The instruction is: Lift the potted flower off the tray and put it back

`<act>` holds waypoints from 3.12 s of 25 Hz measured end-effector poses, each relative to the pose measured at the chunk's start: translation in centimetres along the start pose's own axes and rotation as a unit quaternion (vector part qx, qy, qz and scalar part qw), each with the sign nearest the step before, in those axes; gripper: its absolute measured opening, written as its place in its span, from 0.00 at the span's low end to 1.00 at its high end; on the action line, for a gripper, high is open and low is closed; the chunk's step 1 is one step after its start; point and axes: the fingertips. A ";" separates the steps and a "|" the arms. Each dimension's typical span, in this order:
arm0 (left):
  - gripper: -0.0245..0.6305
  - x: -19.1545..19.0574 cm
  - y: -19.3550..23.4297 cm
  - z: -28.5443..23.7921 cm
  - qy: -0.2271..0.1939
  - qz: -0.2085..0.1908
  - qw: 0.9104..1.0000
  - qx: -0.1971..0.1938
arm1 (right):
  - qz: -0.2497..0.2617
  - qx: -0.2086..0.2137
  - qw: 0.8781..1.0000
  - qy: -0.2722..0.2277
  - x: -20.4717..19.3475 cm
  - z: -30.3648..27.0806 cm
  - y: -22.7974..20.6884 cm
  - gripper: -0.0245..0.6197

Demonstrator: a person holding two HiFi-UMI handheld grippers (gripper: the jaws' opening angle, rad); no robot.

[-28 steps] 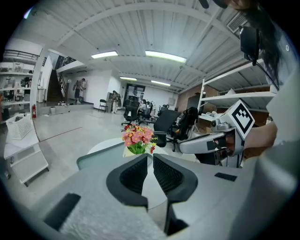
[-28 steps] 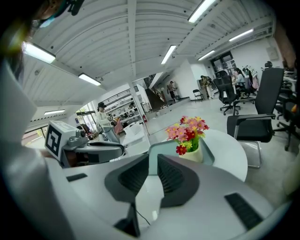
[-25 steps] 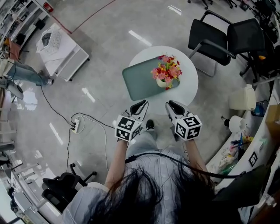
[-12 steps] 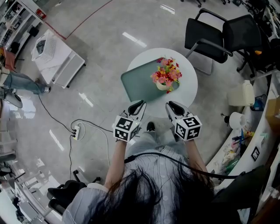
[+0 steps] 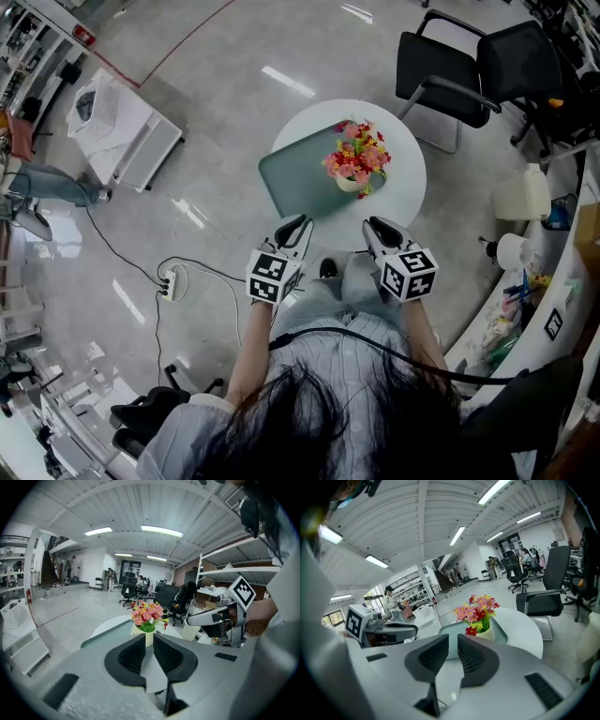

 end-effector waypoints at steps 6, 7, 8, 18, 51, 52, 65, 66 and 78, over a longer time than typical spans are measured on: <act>0.10 -0.5 1.3 -1.3 0.016 -0.001 1.000 0.007 | 0.008 0.002 1.000 0.008 0.2 -1.0 -1.7 0.15; 0.10 -0.5 1.5 -1.6 0.020 -0.003 1.000 0.005 | 0.011 0.001 1.000 0.011 0.3 -1.3 -2.0 0.15; 0.10 -0.5 1.6 -1.9 0.023 -0.007 1.000 0.002 | 0.015 0.001 1.000 0.014 0.3 -1.6 -2.3 0.15; 0.11 -1.5 3.1 -7.4 0.075 -0.044 0.995 -0.048 | 0.096 0.018 0.994 0.052 -0.4 -5.0 -5.9 0.15; 0.54 -4.9 4.7 -19.6 0.177 -0.242 0.912 -0.280 | 0.227 0.180 0.931 0.221 -3.8 -13.1 -12.4 0.56; 0.55 -5.1 4.7 -19.8 0.183 -0.248 0.907 -0.287 | 0.229 0.182 0.930 0.224 -3.9 -13.2 -12.5 0.56; 0.57 -6.2 4.0 -21.0 0.226 -0.300 0.852 -0.364 | 0.219 0.223 0.920 0.237 -4.4 -14.1 -12.5 0.57; 0.57 -6.1 4.0 -21.2 0.225 -0.303 0.851 -0.366 | 0.219 0.224 0.920 0.237 -4.4 -14.1 -12.5 0.57; 0.58 -6.2 3.3 -22.1 0.229 -0.328 0.836 -0.377 | 0.215 0.241 0.916 0.238 -5.1 -14.3 -13.0 0.57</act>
Point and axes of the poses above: the fingertips, and each gripper's own axes: z backward along the fingers, y to its left, x out of its top, and after that the axes turned 3 degrees about x, right-handed
